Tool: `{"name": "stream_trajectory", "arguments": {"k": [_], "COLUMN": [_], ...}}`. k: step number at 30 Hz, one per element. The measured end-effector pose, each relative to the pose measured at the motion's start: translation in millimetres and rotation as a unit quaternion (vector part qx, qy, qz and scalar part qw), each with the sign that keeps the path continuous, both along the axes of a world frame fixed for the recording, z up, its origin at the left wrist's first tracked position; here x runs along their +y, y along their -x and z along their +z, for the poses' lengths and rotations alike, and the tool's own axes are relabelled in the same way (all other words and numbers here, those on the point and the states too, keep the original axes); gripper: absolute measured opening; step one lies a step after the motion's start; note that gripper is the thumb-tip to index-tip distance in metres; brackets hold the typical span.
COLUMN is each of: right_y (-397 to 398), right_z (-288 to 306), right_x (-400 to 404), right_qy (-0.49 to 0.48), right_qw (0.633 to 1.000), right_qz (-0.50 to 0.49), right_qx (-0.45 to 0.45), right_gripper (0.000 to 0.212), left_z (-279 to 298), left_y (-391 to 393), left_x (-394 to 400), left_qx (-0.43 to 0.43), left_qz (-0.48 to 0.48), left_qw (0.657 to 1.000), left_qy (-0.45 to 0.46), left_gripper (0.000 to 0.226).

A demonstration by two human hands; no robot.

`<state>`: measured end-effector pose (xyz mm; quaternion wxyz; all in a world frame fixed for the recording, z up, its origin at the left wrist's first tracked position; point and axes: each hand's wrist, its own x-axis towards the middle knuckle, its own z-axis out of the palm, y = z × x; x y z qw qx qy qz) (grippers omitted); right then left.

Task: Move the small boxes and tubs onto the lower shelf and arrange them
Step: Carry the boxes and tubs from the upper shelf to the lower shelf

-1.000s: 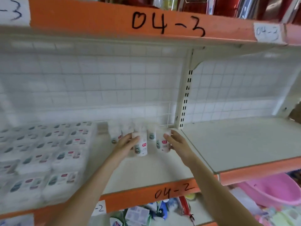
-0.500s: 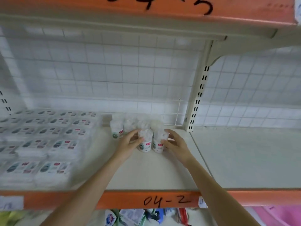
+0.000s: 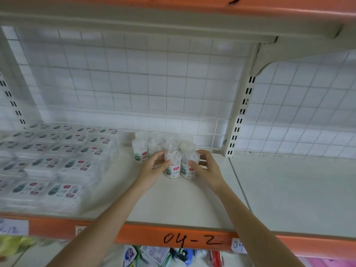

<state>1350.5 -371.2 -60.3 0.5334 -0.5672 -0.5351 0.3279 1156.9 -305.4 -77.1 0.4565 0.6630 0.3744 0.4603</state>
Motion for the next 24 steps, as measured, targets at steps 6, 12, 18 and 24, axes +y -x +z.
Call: {"name": "stream_trajectory", "arguments": {"k": [6,12,18,24], "right_y": [-9,-5,-2,0], "right_z": [-4,-4,-4,-4], "right_x": [0,0,-2,-9], "right_qy": [0.003,-0.003,-0.007,0.028], "right_qw": [0.999,0.999,1.000,0.999], "right_qz": [0.047,0.044,0.030,0.027], "right_qx": [0.016,0.002,-0.007,-0.006], "right_gripper": [0.043,0.034,0.036,0.058], "left_z": [0,0,3,5], "left_y": [-1,-3,-6,-3], "left_x": [0,-5,-7,-11], "left_qx": [-0.003,-0.012,-0.027,-0.047], "left_qz": [0.008,0.013,0.012,0.007], "left_qw": [1.000,1.000,0.999,0.999], "left_qy": [-0.008,-0.012,-0.013,-0.005], "left_gripper": [0.036,0.032,0.031,0.037]}}
